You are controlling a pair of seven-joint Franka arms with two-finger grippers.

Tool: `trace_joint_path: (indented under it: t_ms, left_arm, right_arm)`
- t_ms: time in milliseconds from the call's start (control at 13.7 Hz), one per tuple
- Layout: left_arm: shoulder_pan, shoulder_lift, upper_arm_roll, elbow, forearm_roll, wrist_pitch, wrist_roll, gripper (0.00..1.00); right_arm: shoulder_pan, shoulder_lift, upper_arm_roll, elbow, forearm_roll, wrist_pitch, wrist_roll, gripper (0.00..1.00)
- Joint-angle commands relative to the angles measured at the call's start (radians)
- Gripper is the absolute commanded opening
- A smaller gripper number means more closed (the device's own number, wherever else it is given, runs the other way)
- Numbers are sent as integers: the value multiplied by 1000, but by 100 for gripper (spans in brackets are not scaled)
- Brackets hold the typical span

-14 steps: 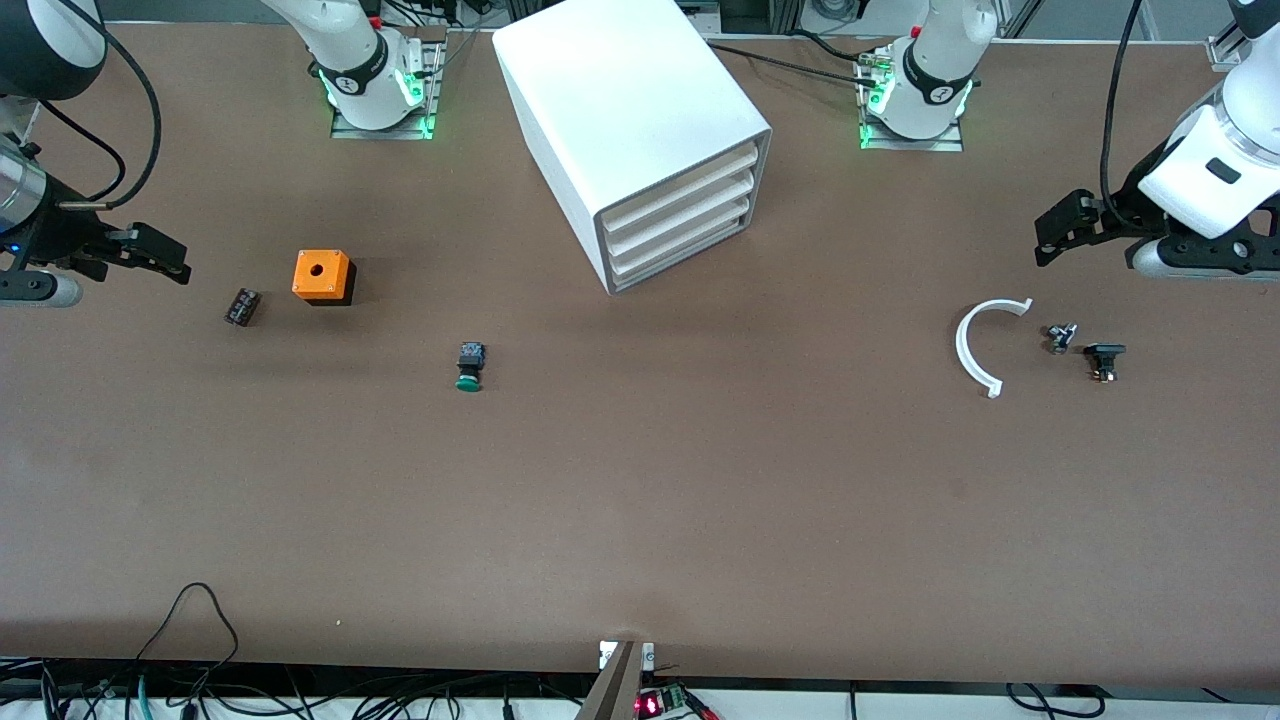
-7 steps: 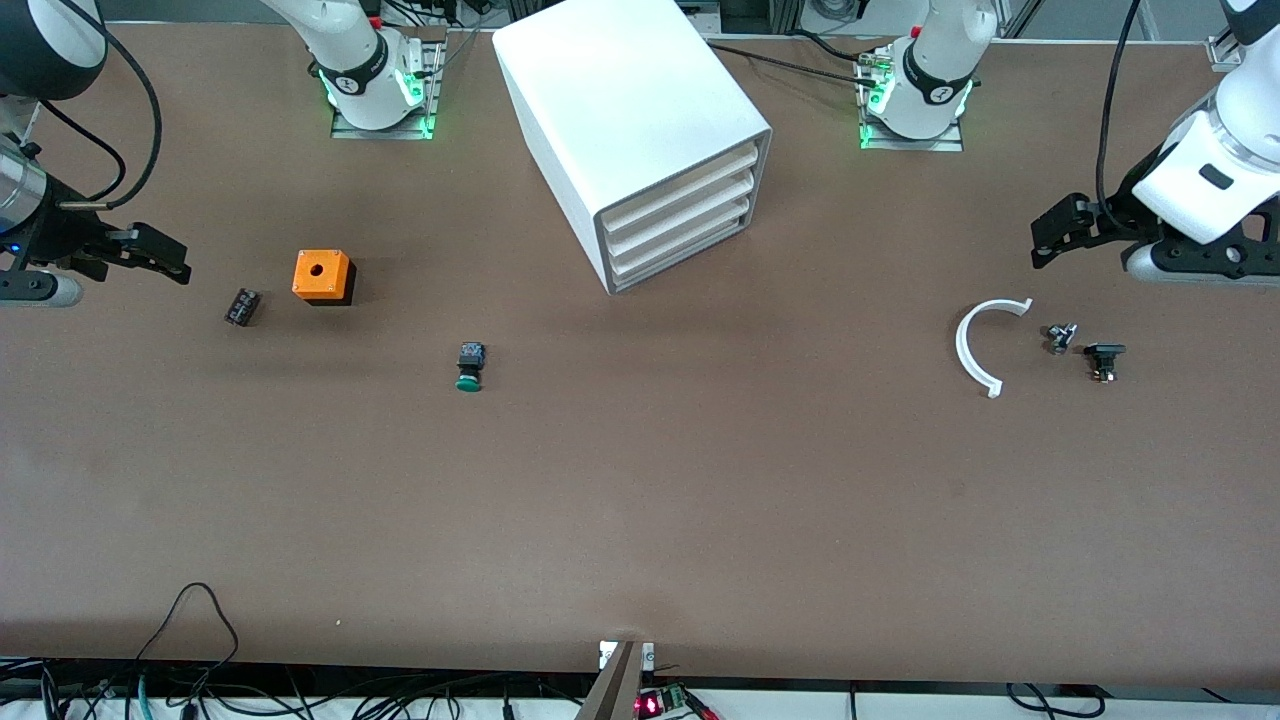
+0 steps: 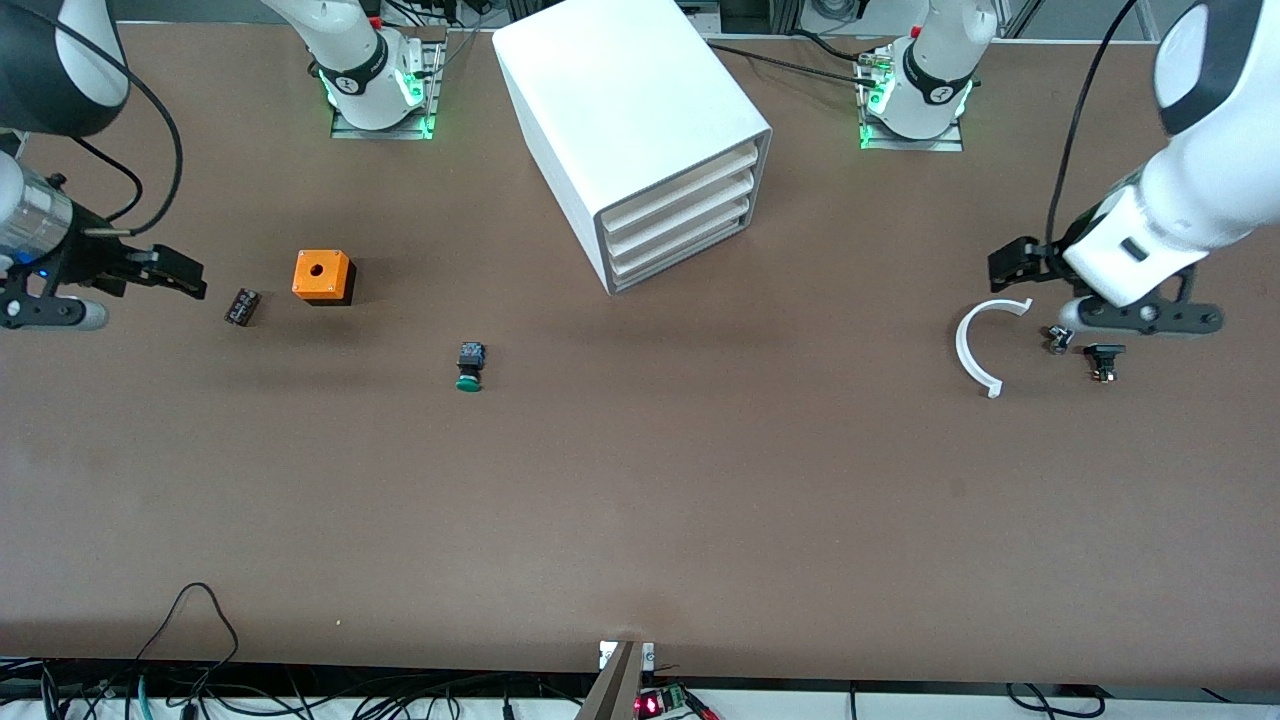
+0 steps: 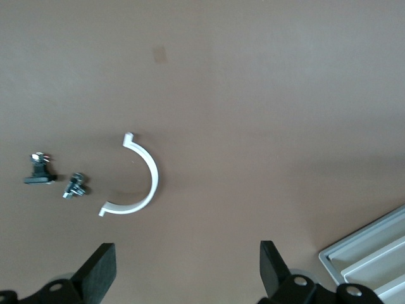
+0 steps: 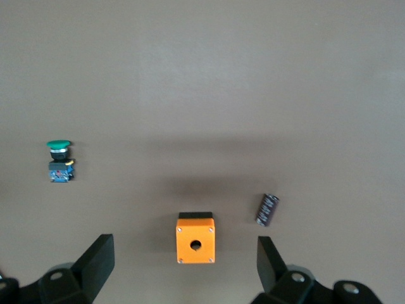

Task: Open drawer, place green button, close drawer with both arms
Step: 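Reach the right gripper to the green button while the left gripper reaches the drawer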

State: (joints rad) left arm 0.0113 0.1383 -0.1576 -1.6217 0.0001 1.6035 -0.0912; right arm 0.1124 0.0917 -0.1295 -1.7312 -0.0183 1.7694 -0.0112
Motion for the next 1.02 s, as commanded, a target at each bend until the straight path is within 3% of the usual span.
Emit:
trace_joint_path:
  t_ms: [0, 219, 365, 584, 804, 950]
  left_arm:
    - [-2, 59, -13, -42, -15, 6, 28, 100]
    - [-25, 150, -14, -52, -49, 4, 154, 100]
    - [-27, 222, -13, -67, -235, 9, 160, 100]
    - [-27, 290, -14, -173, -481, 120, 175, 100]
    - [-82, 412, -14, -240, -760, 173, 308, 100]
    - [-125, 426, -19, -350, -950, 272, 413, 100]
  right_arm:
    - [38, 52, 7, 13, 58, 34, 0, 100]
    - [108, 112, 8, 13, 63, 94, 5, 100]
    - [144, 146, 8, 13, 63, 96, 7, 100]
    - [202, 215, 8, 12, 66, 137, 19, 100]
    - [315, 304, 10, 12, 63, 243, 247, 100]
    - [369, 351, 10, -5, 63, 310, 310, 100]
